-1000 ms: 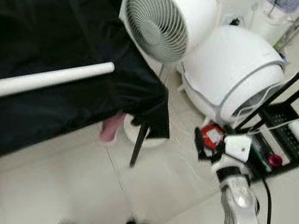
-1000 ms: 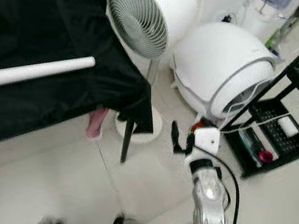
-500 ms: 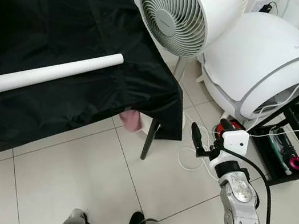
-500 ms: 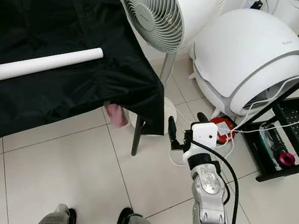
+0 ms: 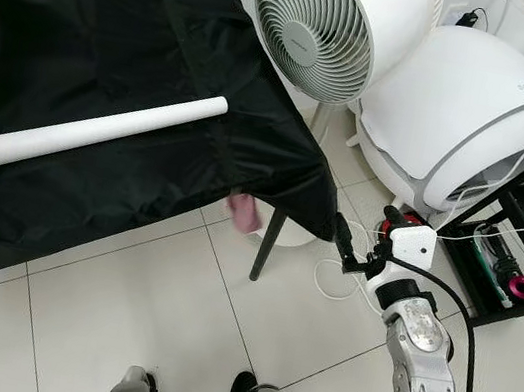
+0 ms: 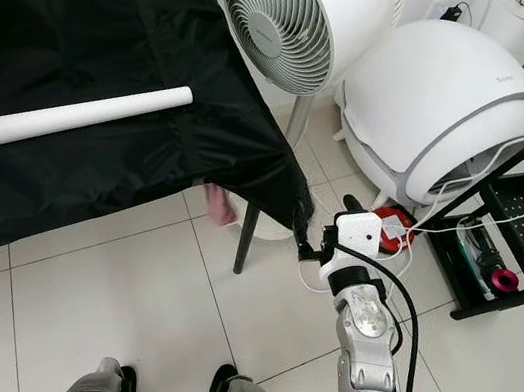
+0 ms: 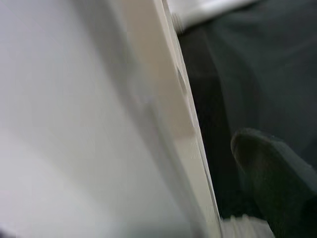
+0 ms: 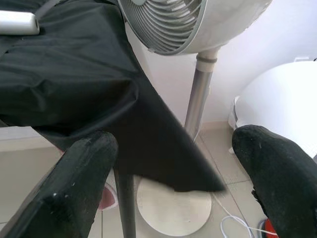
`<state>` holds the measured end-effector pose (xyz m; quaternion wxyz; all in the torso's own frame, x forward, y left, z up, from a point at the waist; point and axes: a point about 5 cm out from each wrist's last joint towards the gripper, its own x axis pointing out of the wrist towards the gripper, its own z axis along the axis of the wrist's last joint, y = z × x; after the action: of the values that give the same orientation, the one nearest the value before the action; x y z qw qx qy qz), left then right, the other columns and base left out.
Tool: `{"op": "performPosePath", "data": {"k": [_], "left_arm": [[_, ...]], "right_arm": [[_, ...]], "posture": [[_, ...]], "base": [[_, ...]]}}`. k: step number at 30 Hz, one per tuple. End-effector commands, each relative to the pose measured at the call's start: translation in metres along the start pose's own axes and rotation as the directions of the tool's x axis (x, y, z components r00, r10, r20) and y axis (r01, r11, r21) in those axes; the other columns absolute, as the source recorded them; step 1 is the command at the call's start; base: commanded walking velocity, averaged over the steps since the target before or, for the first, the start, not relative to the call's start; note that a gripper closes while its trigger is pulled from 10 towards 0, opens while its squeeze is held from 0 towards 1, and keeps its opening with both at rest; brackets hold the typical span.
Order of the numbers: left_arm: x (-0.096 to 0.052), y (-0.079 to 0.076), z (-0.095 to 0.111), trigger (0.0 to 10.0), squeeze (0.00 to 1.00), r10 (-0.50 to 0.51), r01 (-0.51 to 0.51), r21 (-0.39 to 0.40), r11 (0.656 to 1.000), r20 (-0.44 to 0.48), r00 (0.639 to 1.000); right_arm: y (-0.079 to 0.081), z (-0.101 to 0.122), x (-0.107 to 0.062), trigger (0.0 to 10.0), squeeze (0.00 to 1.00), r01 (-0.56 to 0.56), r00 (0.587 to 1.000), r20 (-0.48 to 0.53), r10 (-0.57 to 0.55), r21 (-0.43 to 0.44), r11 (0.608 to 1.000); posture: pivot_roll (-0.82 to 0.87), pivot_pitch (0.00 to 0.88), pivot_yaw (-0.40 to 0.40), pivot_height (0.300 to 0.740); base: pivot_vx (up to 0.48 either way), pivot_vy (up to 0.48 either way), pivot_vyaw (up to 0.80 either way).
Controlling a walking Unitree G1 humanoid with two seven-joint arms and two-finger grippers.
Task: Building children table
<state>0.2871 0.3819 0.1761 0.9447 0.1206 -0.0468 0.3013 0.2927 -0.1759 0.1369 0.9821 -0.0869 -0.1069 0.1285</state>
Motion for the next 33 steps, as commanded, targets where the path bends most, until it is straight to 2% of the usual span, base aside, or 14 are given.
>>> {"op": "performPosePath", "data": {"k": [1,6,20,26,28,33], "left_arm": [[-0.005,0.003,-0.013,10.0,0.00,-0.010,0.010,0.012,1.000,-0.041,0.999],[-0.005,0.006,-0.015,10.0,0.00,-0.008,0.006,-0.035,0.999,-0.064,0.998],[-0.009,0.000,-0.011,10.0,0.00,-0.064,0.063,-0.042,0.997,-0.024,0.998],[-0.015,0.004,-0.007,10.0,0.00,-0.082,0.083,-0.032,0.996,0.016,0.996],[-0.021,0.012,-0.002,10.0,0.00,-0.087,0.089,-0.043,0.995,0.052,0.995],[-0.029,0.017,0.005,10.0,0.00,-0.132,0.140,-0.072,0.988,0.110,0.985]], "right_arm": [[0.002,-0.007,-0.003,10.0,0.00,-0.012,1.000,-0.028,0.012,0.011,1.000],[-0.003,-0.007,-0.001,10.0,0.00,-0.010,0.999,-0.031,0.010,0.000,1.000],[-0.009,-0.005,0.005,10.0,0.00,-0.034,0.999,-0.027,0.033,-0.046,0.998],[-0.010,-0.005,0.006,10.0,0.00,-0.036,0.999,-0.023,0.035,-0.044,0.998],[-0.009,-0.005,0.005,10.0,0.00,-0.046,0.999,-0.018,0.045,-0.028,0.999],[-0.009,-0.005,0.006,10.0,0.00,-0.047,0.999,-0.016,0.047,-0.025,0.999]], "posture": [[-0.12,0.187,0.008,0.740],[-0.11,0.192,0.005,0.740],[-0.10,0.181,0.004,0.740],[-0.10,0.181,0.004,0.740],[-0.09,0.178,-0.002,0.740],[-0.07,0.178,-0.009,0.740]], "base": [[0.000,0.000,0.00],[0.000,0.000,0.00],[0.000,0.000,0.00],[0.000,0.000,0.00],[0.000,0.000,0.00],[0.000,0.000,0.00]]}}
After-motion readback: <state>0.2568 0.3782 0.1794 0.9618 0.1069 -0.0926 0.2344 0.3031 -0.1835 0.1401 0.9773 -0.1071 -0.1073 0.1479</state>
